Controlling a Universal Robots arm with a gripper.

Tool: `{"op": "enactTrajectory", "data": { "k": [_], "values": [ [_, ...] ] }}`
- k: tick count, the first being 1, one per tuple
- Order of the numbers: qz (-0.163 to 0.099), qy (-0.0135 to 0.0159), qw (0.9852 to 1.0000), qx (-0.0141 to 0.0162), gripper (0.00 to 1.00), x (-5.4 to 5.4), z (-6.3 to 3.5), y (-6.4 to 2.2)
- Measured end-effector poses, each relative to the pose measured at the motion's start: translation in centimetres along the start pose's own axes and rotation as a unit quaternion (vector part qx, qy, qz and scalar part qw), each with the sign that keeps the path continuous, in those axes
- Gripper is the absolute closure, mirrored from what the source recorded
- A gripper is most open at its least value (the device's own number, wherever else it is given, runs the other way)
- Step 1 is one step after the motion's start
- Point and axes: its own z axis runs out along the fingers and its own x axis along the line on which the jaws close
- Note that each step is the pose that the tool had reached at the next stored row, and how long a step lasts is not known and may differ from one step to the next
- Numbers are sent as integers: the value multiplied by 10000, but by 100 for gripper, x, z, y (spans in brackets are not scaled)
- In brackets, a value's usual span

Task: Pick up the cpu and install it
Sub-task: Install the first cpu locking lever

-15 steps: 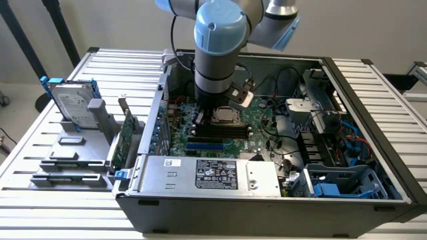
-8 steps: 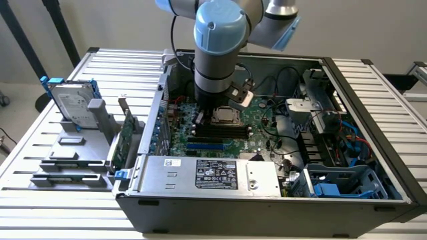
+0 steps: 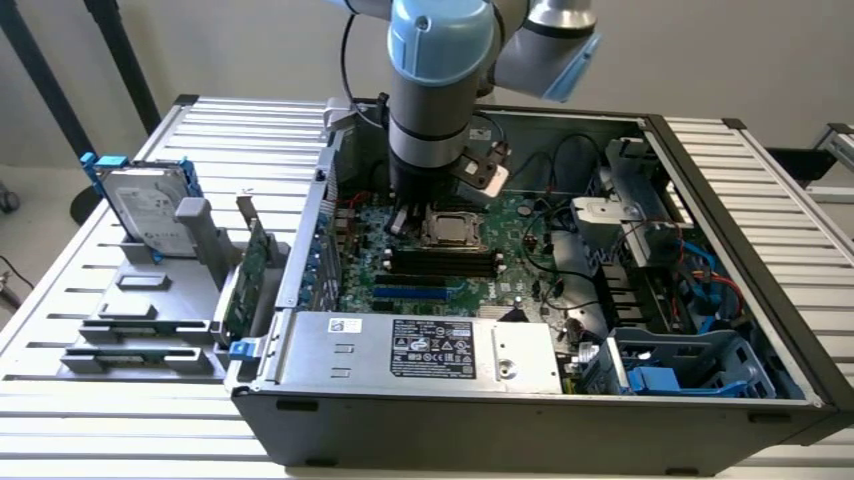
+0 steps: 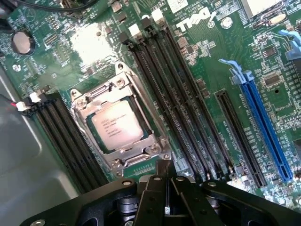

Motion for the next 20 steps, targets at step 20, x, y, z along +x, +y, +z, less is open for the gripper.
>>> {"op": "enactTrajectory", "data": {
  "k": [20],
  "values": [
    [-392,-213,9990,-6,89,223,-121,-139]
  ]
}}
